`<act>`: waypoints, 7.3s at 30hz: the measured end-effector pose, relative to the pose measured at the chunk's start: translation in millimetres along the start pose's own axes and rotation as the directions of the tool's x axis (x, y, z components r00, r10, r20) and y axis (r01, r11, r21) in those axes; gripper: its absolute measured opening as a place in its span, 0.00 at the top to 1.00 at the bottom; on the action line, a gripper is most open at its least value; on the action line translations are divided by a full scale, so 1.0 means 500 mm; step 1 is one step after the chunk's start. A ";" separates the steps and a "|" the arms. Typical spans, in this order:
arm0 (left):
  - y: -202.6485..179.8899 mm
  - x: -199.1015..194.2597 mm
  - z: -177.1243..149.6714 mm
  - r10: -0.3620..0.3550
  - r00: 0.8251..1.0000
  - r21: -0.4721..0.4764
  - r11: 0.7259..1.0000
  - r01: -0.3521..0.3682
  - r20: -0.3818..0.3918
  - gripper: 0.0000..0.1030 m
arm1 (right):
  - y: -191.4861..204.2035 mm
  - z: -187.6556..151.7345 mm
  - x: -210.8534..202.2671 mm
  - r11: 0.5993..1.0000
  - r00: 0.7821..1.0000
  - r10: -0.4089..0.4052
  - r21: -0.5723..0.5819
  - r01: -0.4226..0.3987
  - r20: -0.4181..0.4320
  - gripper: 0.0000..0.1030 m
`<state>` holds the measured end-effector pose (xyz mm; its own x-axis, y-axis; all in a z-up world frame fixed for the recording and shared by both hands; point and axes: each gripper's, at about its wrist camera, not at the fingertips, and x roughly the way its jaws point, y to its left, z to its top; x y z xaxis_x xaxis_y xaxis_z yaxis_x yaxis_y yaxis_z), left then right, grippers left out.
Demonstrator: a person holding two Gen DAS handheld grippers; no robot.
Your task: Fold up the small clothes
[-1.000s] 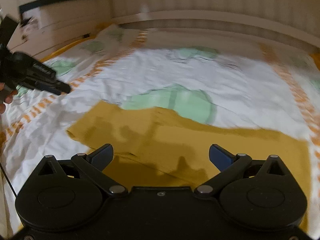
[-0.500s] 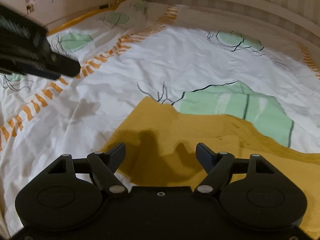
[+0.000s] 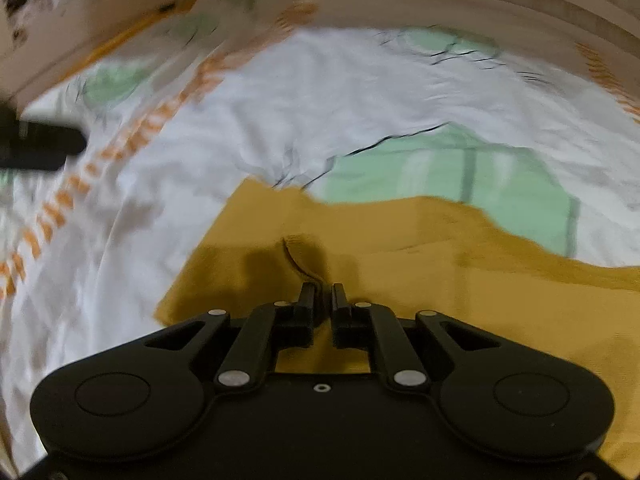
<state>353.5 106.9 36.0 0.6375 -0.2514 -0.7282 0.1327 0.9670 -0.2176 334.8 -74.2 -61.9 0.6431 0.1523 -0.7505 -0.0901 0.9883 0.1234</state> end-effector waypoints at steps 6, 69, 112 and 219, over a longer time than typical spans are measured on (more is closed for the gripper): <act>-0.015 0.006 -0.006 -0.012 1.000 0.013 1.000 0.012 -0.010 0.71 | -0.136 0.013 -0.077 0.993 1.000 -0.006 0.118 0.003 0.026 0.87; -0.118 0.081 -0.062 -0.025 0.995 0.118 0.992 0.036 -0.097 0.71 | -0.585 -0.059 -0.271 0.871 0.993 -0.094 0.489 0.048 0.071 0.88; -0.229 0.219 -0.178 0.111 0.982 0.275 0.959 -0.065 -0.156 0.67 | -0.623 -0.196 -0.185 0.891 0.945 -0.325 0.345 0.295 0.030 0.34; -0.151 -0.190 -0.601 0.262 0.943 0.244 0.947 -0.210 -0.206 0.50 | -0.307 -0.576 -0.497 0.923 0.951 -0.167 0.297 0.243 -0.259 0.00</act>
<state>54.7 45.2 -73.7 0.4793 0.0079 -0.8776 0.1765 0.9787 0.1052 -30.4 -260.4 -81.5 0.4295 -0.0170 -0.9029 0.2994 0.9459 0.1247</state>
